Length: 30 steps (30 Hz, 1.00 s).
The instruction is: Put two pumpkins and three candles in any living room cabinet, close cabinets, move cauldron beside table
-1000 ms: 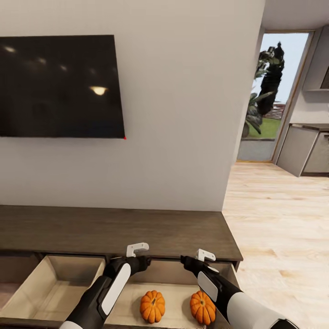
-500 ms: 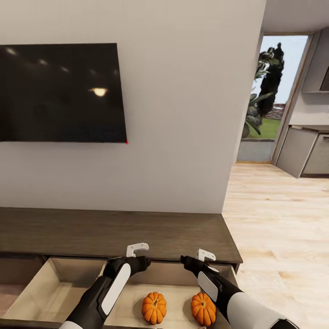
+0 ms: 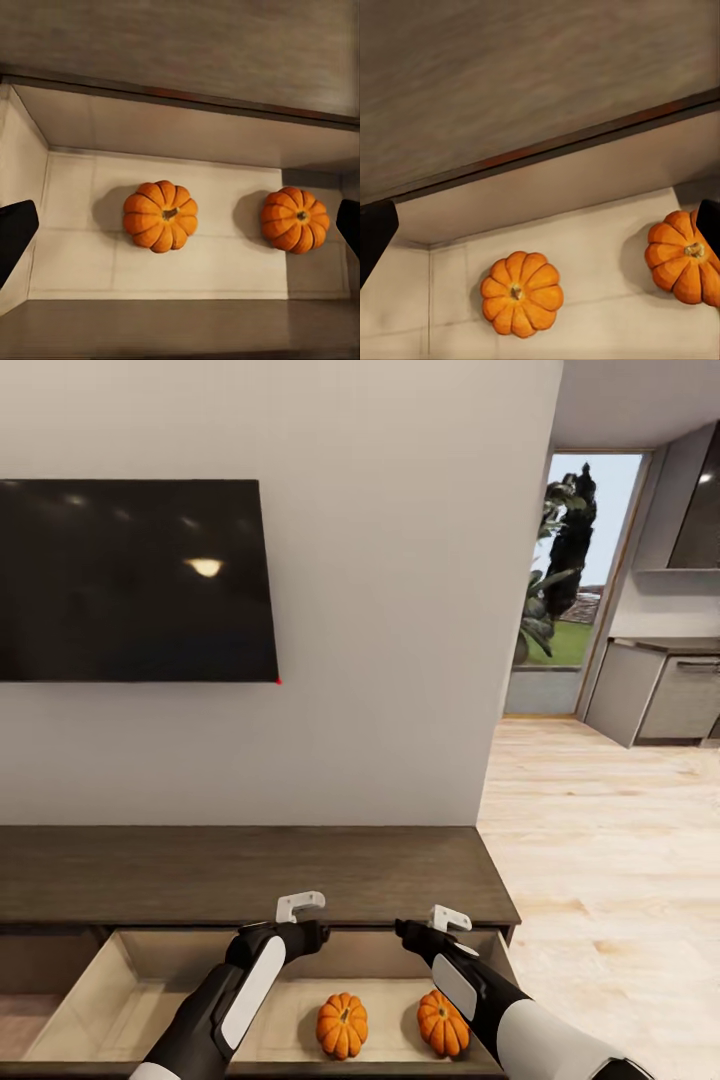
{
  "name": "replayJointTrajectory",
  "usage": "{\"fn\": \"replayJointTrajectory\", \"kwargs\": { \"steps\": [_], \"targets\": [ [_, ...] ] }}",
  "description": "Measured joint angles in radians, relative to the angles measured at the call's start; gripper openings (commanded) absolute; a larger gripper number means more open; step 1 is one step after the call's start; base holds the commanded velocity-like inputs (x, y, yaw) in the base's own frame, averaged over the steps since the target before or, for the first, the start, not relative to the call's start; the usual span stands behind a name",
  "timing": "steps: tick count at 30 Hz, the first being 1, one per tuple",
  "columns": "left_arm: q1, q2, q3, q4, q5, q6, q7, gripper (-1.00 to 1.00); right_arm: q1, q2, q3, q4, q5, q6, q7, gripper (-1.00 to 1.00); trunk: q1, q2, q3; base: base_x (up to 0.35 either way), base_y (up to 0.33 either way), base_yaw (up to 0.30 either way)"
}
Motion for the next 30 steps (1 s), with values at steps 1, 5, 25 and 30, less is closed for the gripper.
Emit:
{"fn": "replayJointTrajectory", "kwargs": {
  "steps": [1, 5, 25, 30],
  "targets": [
    [0.0, 0.0, 0.0, 0.0, 0.0, 0.0, 0.0, 1.0, 0.0, 0.0, 0.0, 0.0, 0.0, 0.0, 0.0, 1.0, -0.004, 0.007, 0.003, -0.15, 0.13, -0.005],
    [0.0, 0.0, 0.0, 0.0, 0.0, 0.0, 0.0, 1.0, 0.0, 0.0, 0.0, 0.0, 0.0, 0.0, 0.0, 1.0, -0.019, 0.035, 0.017, -0.204, 0.176, -0.071],
    [0.0, 0.0, 0.0, -0.004, 0.0, 0.0, 0.0, 1.0, 0.0, 0.0, 0.0, 0.0, 0.0, 0.0, 0.0, 1.0, -0.038, 0.07, 0.039, -0.193, 0.146, -0.04],
    [0.0, 0.001, 0.003, -0.05, -0.001, 0.0, 0.001, 1.0, 0.0, 0.0, 0.0, 0.0, 0.0, 0.0, 0.0, 1.0, -0.038, 0.07, 0.039, -0.306, 0.015, 0.0]
  ]
}}
